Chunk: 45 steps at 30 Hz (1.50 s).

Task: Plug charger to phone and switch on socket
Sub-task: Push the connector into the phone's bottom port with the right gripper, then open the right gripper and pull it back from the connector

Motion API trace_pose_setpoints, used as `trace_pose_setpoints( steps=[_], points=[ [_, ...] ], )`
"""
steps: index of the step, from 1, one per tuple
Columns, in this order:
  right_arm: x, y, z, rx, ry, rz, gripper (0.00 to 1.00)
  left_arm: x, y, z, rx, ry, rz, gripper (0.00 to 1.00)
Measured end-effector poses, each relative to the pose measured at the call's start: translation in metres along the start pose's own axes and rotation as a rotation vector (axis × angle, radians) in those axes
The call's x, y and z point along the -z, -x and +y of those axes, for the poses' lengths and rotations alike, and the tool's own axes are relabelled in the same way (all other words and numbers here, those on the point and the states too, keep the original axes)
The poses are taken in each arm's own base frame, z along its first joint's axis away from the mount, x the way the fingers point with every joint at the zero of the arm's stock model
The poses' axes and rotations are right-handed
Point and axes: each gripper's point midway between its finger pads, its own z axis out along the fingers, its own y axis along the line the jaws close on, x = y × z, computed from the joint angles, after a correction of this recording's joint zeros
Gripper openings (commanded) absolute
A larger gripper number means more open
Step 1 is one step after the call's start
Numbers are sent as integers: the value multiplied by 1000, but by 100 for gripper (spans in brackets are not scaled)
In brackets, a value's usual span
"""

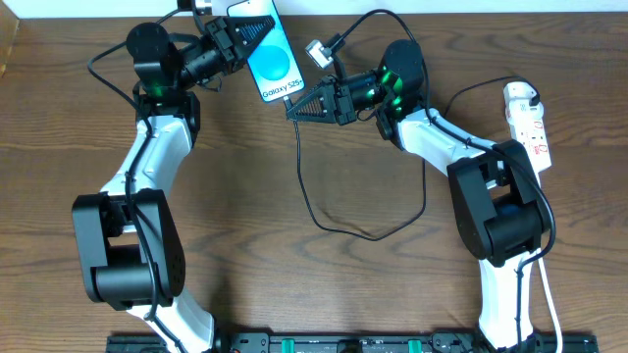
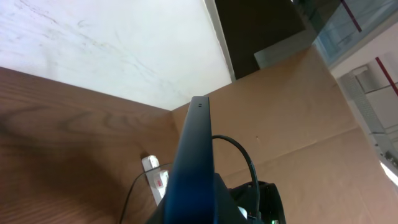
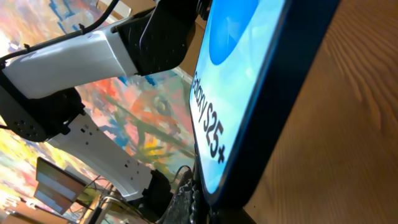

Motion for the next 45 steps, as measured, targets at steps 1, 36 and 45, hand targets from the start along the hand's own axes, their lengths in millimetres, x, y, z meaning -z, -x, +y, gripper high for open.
trace_pose_setpoints(
  steps=[1,36,45],
  points=[
    [0,0,0,0,0,0,1,0,0,0,-1,0,1,7],
    [-3,-3,-10,-71,-15,-14,1,0,-10,-4,-43,-25,57,7],
    [-3,-4,-12,-59,-17,-13,2,0,-12,-5,-51,-30,68,7]
  ],
)
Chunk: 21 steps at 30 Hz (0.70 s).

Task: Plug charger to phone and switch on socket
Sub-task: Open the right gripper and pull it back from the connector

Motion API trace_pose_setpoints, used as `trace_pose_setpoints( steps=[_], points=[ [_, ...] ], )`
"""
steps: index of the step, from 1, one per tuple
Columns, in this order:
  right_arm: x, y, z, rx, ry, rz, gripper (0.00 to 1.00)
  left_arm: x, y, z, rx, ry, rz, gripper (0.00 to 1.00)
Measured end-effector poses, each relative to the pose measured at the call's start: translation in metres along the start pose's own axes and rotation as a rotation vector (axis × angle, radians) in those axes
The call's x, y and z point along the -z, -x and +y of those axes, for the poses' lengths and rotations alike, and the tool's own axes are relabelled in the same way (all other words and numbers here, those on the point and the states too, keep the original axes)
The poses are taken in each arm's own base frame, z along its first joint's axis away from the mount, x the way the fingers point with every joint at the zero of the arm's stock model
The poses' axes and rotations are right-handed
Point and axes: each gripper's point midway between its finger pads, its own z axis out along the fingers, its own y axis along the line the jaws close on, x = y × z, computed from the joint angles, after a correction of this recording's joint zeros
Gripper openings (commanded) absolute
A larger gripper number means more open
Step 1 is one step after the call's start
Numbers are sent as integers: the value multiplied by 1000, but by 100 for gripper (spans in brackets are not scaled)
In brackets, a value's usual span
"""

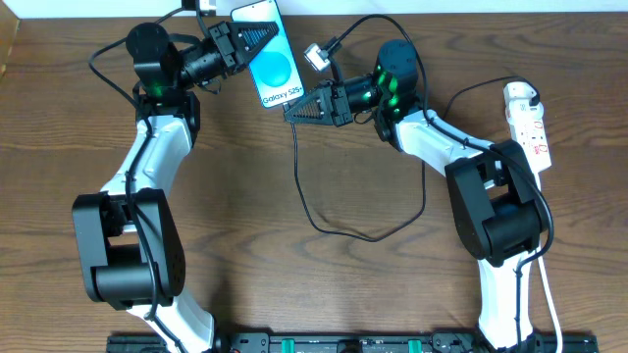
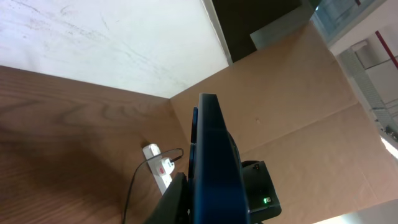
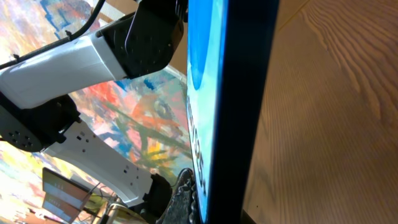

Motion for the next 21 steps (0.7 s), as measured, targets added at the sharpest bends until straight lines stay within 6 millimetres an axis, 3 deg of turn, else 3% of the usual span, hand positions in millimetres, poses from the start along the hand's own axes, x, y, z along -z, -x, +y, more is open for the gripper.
trace_pose_setpoints(
  steps=[3,4,5,6,11,21],
  points=[
    [0,0,-1,-3,-2,-3,29,0,0,0,-6,0,0,7],
    [0,4,-2,1,-13,-21,50,0,-2,0,-3,-3,9,7],
    [1,7,-4,6,-23,-38,84,0,-5,-2,-1,-11,28,7],
    [1,10,-6,3,-36,-59,99,-2,-8,-3,3,-16,43,7],
    [9,18,-8,33,-55,-96,99,-5,-20,-7,9,-40,98,7],
    [17,19,-7,42,-55,-91,99,19,-1,5,23,-2,44,7]
  ],
)
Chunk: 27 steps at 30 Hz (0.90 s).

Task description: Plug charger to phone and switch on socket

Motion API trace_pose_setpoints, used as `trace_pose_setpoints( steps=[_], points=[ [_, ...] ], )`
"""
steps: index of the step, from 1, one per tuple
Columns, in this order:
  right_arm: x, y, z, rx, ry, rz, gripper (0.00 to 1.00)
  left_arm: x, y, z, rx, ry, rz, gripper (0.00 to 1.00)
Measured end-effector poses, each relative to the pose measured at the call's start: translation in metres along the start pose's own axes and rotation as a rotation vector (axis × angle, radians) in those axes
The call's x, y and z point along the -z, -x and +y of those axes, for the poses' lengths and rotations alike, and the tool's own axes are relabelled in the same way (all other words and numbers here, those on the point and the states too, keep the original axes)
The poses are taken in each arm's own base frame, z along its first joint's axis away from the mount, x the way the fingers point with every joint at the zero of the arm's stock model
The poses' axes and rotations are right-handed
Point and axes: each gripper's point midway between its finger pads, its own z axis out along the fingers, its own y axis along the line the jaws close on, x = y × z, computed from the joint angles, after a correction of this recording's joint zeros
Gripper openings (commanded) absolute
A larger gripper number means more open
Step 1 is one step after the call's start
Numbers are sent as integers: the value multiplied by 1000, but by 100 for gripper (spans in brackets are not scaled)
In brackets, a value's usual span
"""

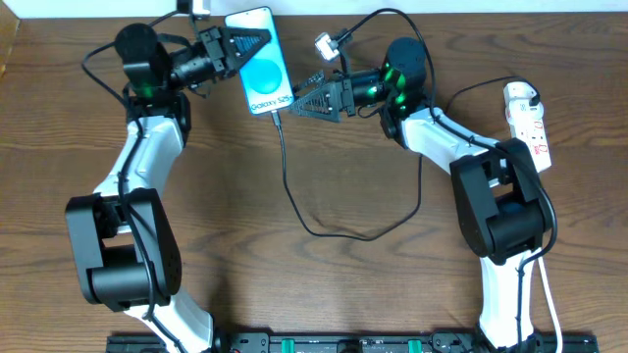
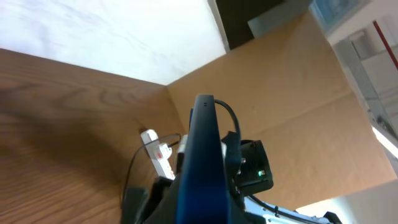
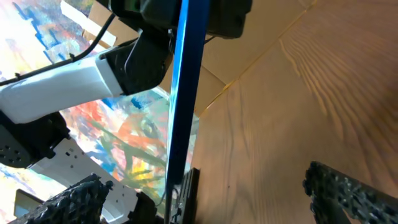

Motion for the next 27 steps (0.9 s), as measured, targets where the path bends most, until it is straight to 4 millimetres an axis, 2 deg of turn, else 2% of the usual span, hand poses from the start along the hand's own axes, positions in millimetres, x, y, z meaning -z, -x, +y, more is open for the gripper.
trace_pose_setpoints(
  steps=[4,7,9,14,19,21,27],
  points=[
    [21,8,-6,2,-28,-31,99,3,0,2,9,4,1,7],
    [47,17,-15,-15,-66,-71,99,2,-1,1,6,1,9,7],
    [67,20,-25,-68,-97,-99,99,2,-1,1,2,0,10,7],
    [99,21,-44,-210,-156,-157,99,2,-2,1,-6,-1,12,7],
    [105,16,-63,-357,-207,-197,99,2,-2,1,-6,-1,12,7],
    [108,7,-78,-461,-255,-219,99,2,-2,1,-6,-1,12,8],
    [115,-18,-108,-633,-383,-245,99,2,-2,1,-6,-1,13,7]
  ],
)
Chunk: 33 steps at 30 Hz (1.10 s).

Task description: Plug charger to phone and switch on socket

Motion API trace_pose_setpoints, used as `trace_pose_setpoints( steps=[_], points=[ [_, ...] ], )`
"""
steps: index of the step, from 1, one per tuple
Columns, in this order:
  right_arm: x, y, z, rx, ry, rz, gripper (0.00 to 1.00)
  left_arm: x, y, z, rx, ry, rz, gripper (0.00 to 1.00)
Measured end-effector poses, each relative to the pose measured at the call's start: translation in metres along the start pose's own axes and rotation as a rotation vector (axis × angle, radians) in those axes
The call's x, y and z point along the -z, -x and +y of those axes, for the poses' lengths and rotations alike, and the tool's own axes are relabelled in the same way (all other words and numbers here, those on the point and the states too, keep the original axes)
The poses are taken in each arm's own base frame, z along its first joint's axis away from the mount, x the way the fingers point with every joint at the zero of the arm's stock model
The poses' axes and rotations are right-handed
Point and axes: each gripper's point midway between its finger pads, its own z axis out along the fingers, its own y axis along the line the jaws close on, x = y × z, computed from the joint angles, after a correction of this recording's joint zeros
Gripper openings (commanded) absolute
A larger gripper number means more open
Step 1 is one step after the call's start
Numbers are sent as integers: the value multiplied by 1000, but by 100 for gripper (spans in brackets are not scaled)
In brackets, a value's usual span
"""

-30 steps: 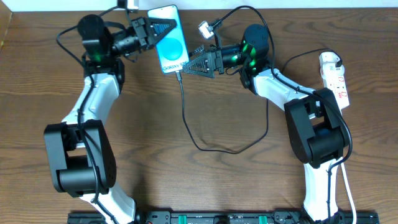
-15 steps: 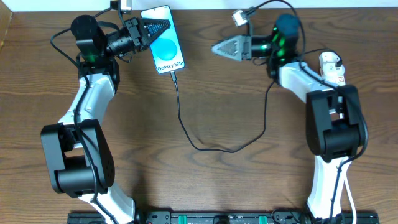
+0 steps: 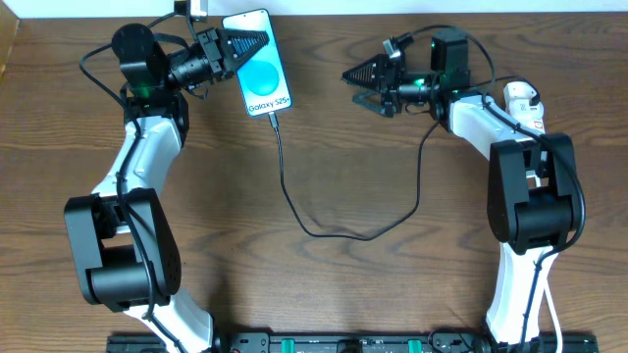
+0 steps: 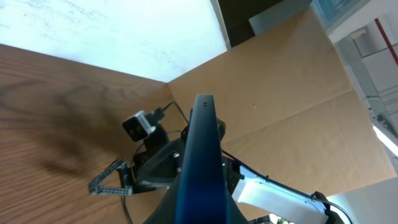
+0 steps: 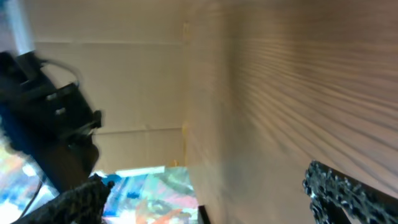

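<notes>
A phone point(image 3: 257, 64) with a blue circle on its lit screen is held off the table at the back left, with my left gripper point(image 3: 238, 43) shut on its upper end. The left wrist view shows it edge-on as the dark phone point(image 4: 202, 158). A black charger cable point(image 3: 282, 167) is plugged into the phone's lower end and loops across the table toward the right. My right gripper point(image 3: 359, 76) hangs open and empty well to the right of the phone; its fingertips point(image 5: 348, 193) have only table between them. The white socket strip point(image 3: 520, 98) lies at the far right, mostly hidden by my right arm.
The cable's loop lies across the middle of the brown wooden table point(image 3: 294, 294). A cardboard wall point(image 4: 298, 93) stands behind the table. A dark rail point(image 3: 343, 343) runs along the front edge.
My right gripper, still open, has moved from just beside the phone's lower end to well to the right. The phone stays in my left gripper with the cable in it.
First my right gripper was closed in at the phone's lower end, where the cable began, and it stayed there at the following moment. Then it stood open beside the phone with the cable hanging from the phone. Now it is far to the right.
</notes>
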Motion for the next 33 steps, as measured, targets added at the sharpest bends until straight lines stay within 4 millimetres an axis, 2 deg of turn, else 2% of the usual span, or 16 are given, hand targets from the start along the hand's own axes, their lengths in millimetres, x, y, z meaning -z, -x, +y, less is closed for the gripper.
trace_pose_setpoints(
  steps=[8,12,15,20,25,27,29,33],
  points=[
    [4,-5,-44,-42,-190,-46,99,0,0,0,0,0,0,7],
    [16,-8,-66,-55,-336,-79,99,0,0,0,-8,-1,3,7],
    [33,-6,-71,-36,-460,-127,99,0,-2,-1,-15,-5,10,7],
    [71,8,-61,20,-635,-243,99,0,-4,-2,-26,-10,21,7],
    [121,21,-59,28,-798,-371,99,-6,-10,1,-22,-6,39,7],
    [142,26,-59,21,-855,-419,99,-11,-20,9,21,11,61,7],
    [161,30,-57,20,-895,-467,99,-19,-35,26,103,60,84,8],
    [189,37,-35,58,-923,-543,99,-30,-60,57,197,190,98,7]
  ],
)
